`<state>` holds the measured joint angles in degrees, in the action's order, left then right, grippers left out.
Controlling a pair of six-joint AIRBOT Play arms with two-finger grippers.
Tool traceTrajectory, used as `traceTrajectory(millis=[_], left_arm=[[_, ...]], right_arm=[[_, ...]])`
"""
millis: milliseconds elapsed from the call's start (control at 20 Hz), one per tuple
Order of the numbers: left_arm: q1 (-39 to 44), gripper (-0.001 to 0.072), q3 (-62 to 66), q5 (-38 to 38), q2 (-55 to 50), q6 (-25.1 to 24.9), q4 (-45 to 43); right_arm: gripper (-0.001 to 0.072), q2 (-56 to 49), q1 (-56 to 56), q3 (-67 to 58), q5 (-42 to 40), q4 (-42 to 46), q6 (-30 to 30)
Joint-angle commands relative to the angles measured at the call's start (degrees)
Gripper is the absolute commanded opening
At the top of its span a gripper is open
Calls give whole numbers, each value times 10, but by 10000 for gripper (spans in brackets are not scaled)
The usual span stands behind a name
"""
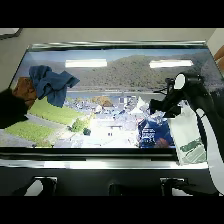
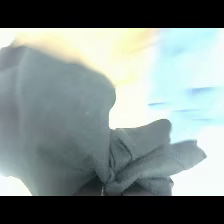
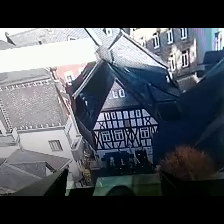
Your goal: Fold the shirts.
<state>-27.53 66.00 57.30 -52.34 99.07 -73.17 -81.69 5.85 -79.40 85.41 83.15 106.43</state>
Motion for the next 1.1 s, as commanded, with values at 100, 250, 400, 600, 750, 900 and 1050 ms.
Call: traceTrajectory(millis=[100, 250, 400, 600, 750, 900, 1050], left_arm=[[325, 31, -39, -12, 168, 8, 57], [505, 31, -81, -20, 135, 45, 56], [627, 31, -115, -50, 41, 45, 57], [702, 32, -103, -117, -136, 39, 114], [701, 213, -44, -105, -243, -24, 183], [649, 714, 45, -2, -270, -64, 157], [539, 714, 95, 103, -237, -76, 26]], right_arm=[[667, 42, 0, -1, 2, 4, -39], [667, 85, 0, -1, 3, 10, -53], [667, 126, 0, -1, 11, 22, -56], [667, 154, 0, -1, 31, 24, -67], [668, 157, 0, -1, 32, 38, -68], [667, 156, 1, 0, 31, 37, -68], [686, 145, 1, 3, 59, -31, -86]])
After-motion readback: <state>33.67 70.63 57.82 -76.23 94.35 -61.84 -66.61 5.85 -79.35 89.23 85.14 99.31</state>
